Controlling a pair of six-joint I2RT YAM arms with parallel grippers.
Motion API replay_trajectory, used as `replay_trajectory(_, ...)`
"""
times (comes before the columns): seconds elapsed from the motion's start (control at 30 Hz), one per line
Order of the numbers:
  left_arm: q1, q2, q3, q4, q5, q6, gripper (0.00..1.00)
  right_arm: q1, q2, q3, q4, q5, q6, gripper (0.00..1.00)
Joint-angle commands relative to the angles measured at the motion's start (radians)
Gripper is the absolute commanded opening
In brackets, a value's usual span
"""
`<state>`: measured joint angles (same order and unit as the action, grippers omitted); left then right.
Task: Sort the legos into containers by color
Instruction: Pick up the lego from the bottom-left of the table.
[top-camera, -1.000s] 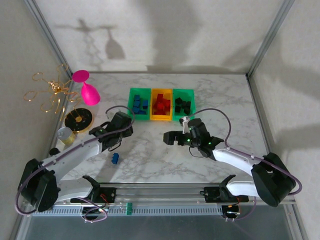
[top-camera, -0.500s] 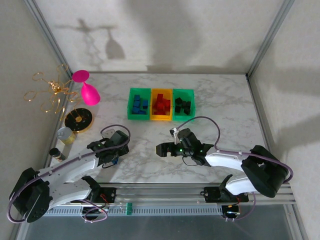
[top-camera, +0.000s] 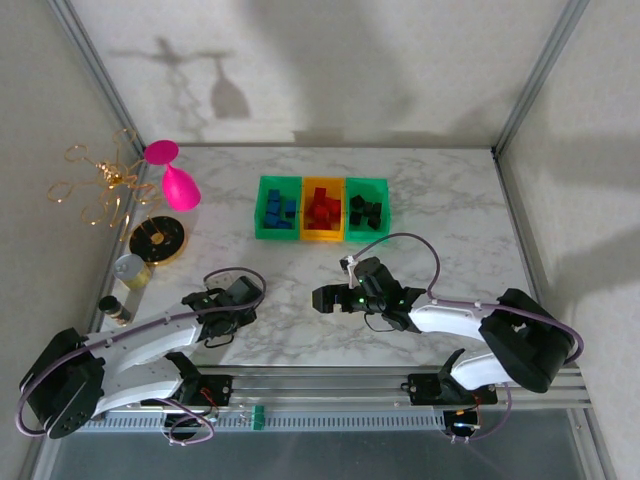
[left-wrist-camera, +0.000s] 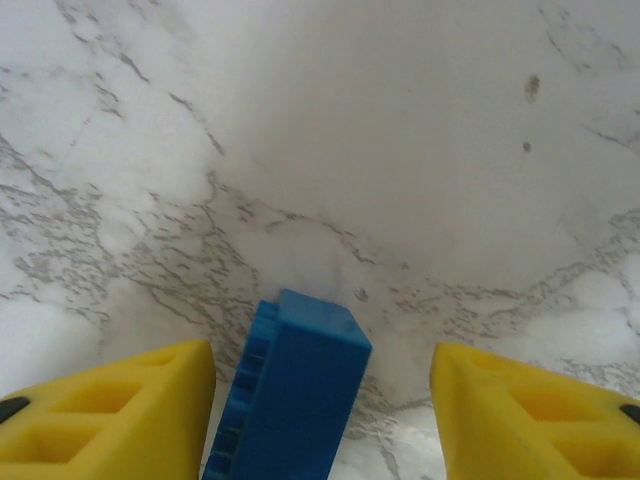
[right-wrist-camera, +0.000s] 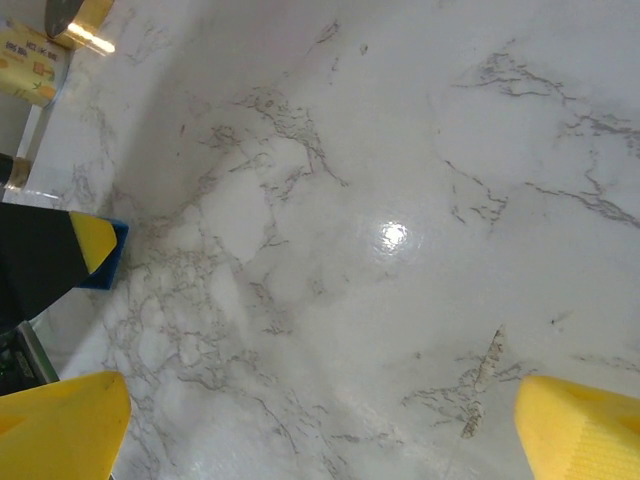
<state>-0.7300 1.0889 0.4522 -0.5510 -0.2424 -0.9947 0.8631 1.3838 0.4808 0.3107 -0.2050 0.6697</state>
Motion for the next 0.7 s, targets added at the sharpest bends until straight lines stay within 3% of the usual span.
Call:
replay_trajectory(0.0,-0.023,0.029,0.013,-0.014,-0.019,-0.029,0.56,0.01,0.019,0.031,0.013,0.009,-0.003,0.99)
replay_trajectory(0.37,-0.03,0.038,0.017,-0.02,-0.054,-0.04,0.31,0.009,0.022,0.048,-0.004,0.019,-0.005,0.99)
replay_trajectory(0.67,-0.04,0.001,0.116,-0.073,-0.086,-0.007,0.13,-0.012,-0.021,0.073,-0.02,0.022,0.01,0.99)
